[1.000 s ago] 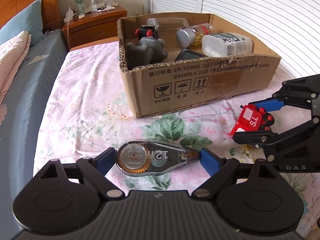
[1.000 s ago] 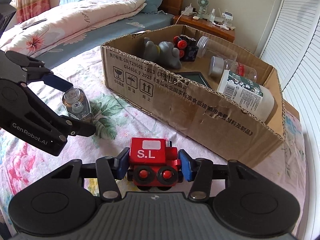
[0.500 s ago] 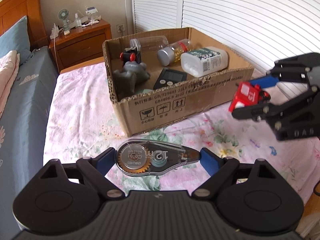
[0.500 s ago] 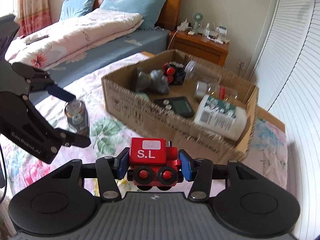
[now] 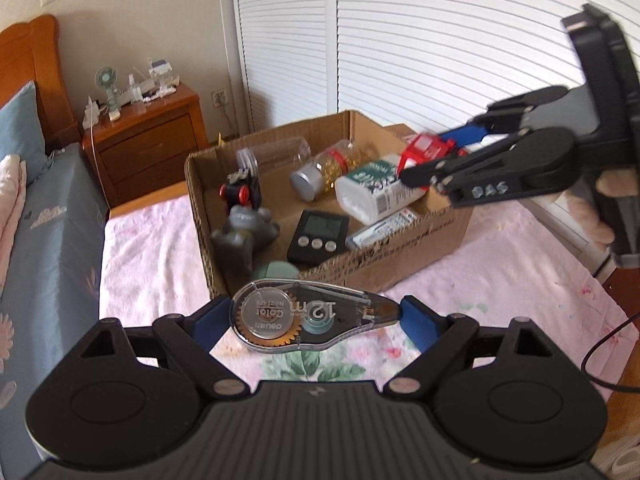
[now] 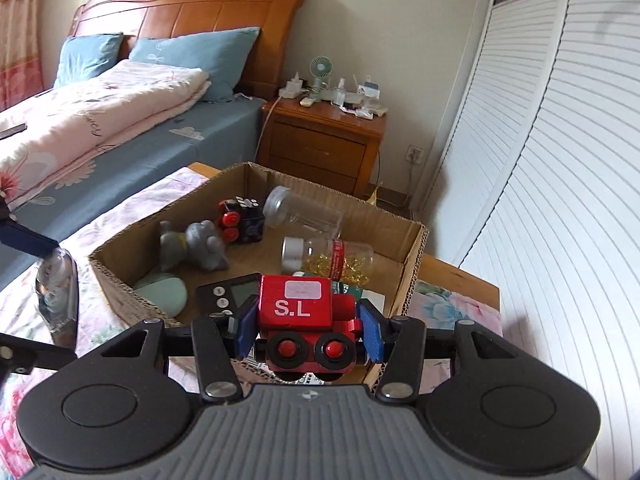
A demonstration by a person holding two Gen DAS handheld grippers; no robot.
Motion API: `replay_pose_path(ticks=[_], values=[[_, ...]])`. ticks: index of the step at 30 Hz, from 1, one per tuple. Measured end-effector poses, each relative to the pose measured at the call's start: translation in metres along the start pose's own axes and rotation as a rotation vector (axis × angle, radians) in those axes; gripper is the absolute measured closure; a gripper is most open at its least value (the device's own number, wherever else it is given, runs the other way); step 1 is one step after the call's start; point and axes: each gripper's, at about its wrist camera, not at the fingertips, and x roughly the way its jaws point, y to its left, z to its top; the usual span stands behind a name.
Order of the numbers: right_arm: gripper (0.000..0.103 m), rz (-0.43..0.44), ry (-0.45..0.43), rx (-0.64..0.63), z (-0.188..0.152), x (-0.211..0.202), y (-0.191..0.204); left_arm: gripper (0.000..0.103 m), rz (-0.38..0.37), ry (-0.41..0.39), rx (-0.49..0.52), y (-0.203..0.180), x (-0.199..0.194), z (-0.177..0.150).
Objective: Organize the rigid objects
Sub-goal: 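Carry both over the box and open both tools to drop them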
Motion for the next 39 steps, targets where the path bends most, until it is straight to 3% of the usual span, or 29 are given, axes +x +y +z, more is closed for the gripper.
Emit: replay_pose_path(ticks=[3, 7, 11, 15, 18, 27, 39], values=[[0.041, 0.016, 0.012, 0.017, -0.004, 0.005, -0.002, 0.014, -0.003, -0.012, 0.021, -0.003, 0.0, 0.009], [0.012, 0.025, -0.001, 0.044, -0.009, -0.004, 0.001, 0.014, -0.004, -0.017, 0.04, -0.005, 0.004, 0.019], [0.001, 0.007, 0.003, 0.067, -0.012, -0.016, 0.006, 0.014, -0.009, -0.024, 0.043, -0.005, 0.014, 0.032], [0.0, -0.11, 0.052, 0.103, -0.012, -0.02, 0.01, 0.014, -0.007, -0.02, 0.061, -0.007, 0.028, 0.046], [0.0, -0.14, 0.081, 0.124, -0.017, -0.022, 0.007, 0.013, -0.025, -0.014, 0.067, -0.009, 0.033, 0.056], [0.0, -0.149, 0.122, 0.192, -0.03, -0.027, 0.001, 0.013, -0.012, 0.013, 0.06, -0.006, 0.071, 0.075], [0.0, -0.153, 0.124, 0.253, -0.036, -0.037, -0.006, 0.013, 0.015, 0.078, 0.013, -0.002, 0.11, 0.071]])
